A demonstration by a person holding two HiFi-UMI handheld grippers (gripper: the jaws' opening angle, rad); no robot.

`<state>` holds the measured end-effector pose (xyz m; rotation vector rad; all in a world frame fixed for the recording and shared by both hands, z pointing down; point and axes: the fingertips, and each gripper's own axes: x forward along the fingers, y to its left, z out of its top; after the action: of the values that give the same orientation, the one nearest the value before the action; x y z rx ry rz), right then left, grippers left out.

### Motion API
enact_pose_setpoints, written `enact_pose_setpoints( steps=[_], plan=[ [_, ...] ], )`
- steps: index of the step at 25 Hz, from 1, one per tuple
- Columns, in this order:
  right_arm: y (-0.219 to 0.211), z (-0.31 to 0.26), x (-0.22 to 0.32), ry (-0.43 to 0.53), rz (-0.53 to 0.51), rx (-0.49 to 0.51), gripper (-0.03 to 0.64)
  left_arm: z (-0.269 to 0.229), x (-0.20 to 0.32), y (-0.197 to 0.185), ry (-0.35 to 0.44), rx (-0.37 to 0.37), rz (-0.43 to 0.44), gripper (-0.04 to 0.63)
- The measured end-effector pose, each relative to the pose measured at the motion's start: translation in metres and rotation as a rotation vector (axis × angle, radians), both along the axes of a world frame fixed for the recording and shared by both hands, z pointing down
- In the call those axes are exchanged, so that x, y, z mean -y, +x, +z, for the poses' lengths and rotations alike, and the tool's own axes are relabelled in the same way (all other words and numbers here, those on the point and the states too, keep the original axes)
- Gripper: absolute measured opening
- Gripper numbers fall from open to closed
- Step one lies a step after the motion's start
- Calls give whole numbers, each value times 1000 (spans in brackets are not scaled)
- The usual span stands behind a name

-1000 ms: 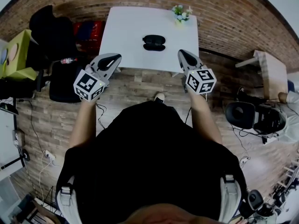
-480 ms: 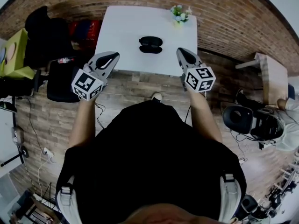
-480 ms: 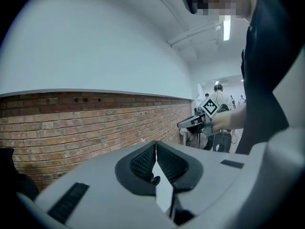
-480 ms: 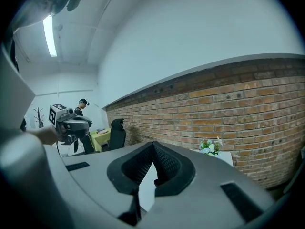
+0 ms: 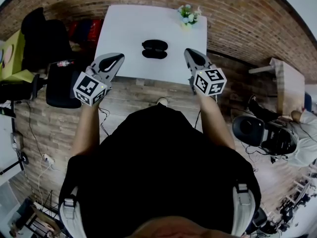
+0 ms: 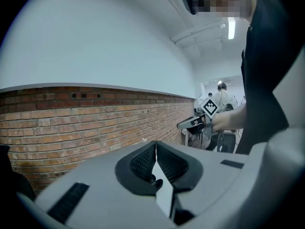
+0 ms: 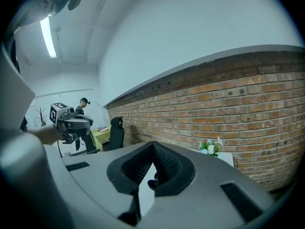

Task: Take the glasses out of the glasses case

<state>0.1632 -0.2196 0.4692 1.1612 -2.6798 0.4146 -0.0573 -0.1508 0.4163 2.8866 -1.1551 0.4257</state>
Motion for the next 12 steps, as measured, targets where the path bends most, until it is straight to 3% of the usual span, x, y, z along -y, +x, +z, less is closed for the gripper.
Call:
enact_pose_setpoints(
  steps=[12],
  plan=[
    [19,4,53,-6,-57,18,15,-7,43,23,12,16,-50,12]
  ],
)
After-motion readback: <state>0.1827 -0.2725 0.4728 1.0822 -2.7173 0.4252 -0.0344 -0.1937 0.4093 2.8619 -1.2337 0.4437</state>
